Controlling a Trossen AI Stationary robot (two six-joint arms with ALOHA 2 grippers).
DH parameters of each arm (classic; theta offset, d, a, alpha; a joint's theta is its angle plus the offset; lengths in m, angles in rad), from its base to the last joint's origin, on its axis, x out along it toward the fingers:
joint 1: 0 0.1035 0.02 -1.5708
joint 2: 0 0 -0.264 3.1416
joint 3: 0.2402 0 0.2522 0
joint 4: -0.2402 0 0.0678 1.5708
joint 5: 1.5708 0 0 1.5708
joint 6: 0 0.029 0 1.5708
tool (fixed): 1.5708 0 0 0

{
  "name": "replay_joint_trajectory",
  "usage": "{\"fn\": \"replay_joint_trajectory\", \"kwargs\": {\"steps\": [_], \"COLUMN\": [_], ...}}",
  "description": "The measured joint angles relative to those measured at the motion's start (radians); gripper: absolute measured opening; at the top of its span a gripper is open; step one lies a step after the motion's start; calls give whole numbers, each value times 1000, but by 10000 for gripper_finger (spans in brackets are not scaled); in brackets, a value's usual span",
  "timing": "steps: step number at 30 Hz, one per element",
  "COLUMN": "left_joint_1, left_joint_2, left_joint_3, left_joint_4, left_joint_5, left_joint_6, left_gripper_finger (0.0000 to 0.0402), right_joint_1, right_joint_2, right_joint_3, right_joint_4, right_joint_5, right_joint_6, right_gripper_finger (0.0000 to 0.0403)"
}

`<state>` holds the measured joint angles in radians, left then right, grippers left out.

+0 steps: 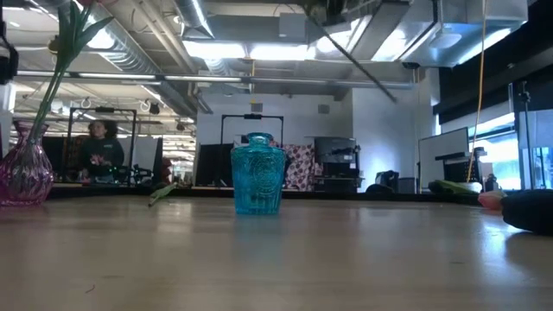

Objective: Sort flowers into vase by color
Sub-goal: Put the top pink tulip into the purple vase

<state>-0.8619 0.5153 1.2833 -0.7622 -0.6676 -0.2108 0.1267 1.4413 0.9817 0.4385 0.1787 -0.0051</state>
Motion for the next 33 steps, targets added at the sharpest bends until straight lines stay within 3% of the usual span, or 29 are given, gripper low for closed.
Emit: {"fn": "replay_joint_trajectory", "kwargs": {"steps": [3, 9, 14, 20, 26, 33], "left_joint_1": [0, -17, -58, -88, -110, -105], "left_joint_2": [97, 324, 461, 631, 779, 925], "left_joint_3": [-44, -43, -39, -39, -39, -40], "left_joint_4": [71, 55, 80, 184, 209, 345], "left_joint_5": [93, 245, 248, 103, -301, -519], "left_joint_6": [-23, -126, -239, -270, -312, -331], "left_gripper_finger": [110, 110, 110, 110, 110, 110], "right_joint_1": [60, 150, 191, 227, 242, 231], "right_joint_2": [2, 1, 3, 82, 212, 335], "right_joint_3": [0, 0, 0, 0, 0, 0], "right_joint_4": [32, 33, 58, 256, 523, 795], "right_joint_5": [1, 39, 64, 25, -97, -178], "right_joint_6": [-34, -87, -110, -167, -203, -164], "right_gripper_finger": [5, 7, 6, 5, 6, 5]}}
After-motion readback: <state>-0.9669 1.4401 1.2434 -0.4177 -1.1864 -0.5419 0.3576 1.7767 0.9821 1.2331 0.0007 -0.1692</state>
